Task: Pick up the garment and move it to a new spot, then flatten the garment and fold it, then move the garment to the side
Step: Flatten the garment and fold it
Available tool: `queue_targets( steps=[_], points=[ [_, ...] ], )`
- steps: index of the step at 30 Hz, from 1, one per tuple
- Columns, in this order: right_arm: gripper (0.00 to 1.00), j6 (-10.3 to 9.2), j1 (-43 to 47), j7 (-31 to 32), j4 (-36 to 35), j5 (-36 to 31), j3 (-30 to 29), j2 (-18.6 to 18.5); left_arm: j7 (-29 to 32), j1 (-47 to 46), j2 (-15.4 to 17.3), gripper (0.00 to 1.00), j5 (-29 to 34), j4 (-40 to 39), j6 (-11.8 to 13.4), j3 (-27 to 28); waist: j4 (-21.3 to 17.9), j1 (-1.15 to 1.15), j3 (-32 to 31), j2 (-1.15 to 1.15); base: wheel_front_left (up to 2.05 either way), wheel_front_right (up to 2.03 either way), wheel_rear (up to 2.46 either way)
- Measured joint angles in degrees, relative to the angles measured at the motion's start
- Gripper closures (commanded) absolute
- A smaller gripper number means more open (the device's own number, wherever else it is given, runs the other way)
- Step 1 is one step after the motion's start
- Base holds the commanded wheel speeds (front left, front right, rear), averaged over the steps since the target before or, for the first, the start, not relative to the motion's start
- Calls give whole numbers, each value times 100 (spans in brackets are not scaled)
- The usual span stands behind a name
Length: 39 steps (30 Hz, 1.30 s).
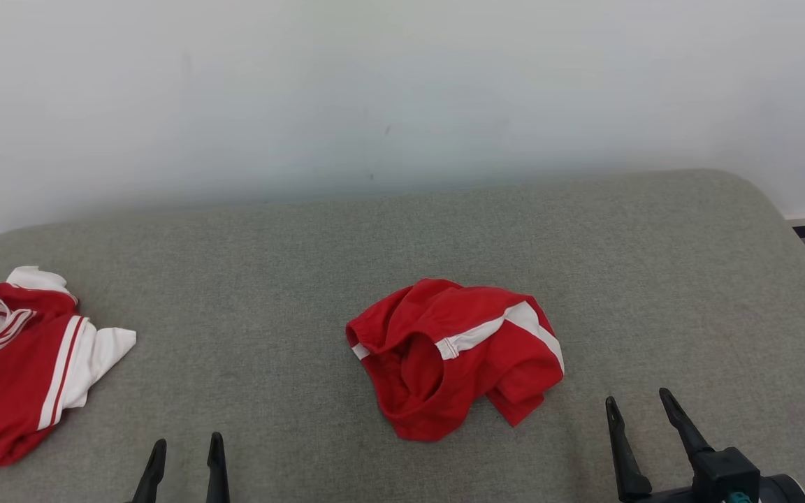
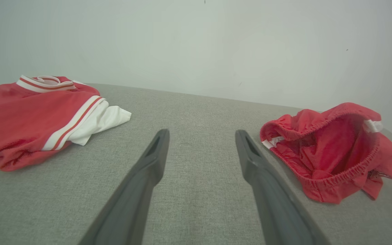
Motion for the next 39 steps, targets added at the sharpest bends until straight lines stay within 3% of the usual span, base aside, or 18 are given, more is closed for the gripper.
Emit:
queue_targets(
  steps=[10, 21, 28, 36, 37, 38, 39],
  points=[
    [0, 0, -64, -13, 45, 2, 134, 0, 29, -176, -5, 0, -56, 137, -116, -348, -202, 0, 12, 0, 0, 0, 0],
    [0, 0, -185, -29, 71, 41, 315, 0, 664, -1185, -10, 0, -649, 810, -421, -1177, -768, 0, 106, 0, 0, 0, 0],
    [0, 0, -233, -47, 104, 64, 380, -1, 857, -1750, -14, 0, -1260, 1280, -315, -1670, -1263, 0, 215, 0, 0, 0, 0],
    [0, 0, -288, -55, 136, 113, 404, -1, 909, -2177, -16, 0, -1617, 1703, -21, -1802, -1744, 1, 356, 0, 0, 0, 0],
    [0, 0, -305, -56, 137, 130, 405, -2, 936, -2235, -18, 5, -1658, 1758, -19, -1793, -1786, 1, 377, 0, 0, 0, 0],
    [0, 0, -315, -57, 144, 135, 402, -1, 939, -2292, -18, 36, -1671, 1804, -14, -1785, -1822, 0, 397, 0, 0, 0, 0],
    [0, 0, -320, -65, 149, 141, 397, -1, 925, -2349, -16, 36, -1672, 1834, -8, -1771, -1852, 1, 417, 0, 0, 0, 0]
  ],
)
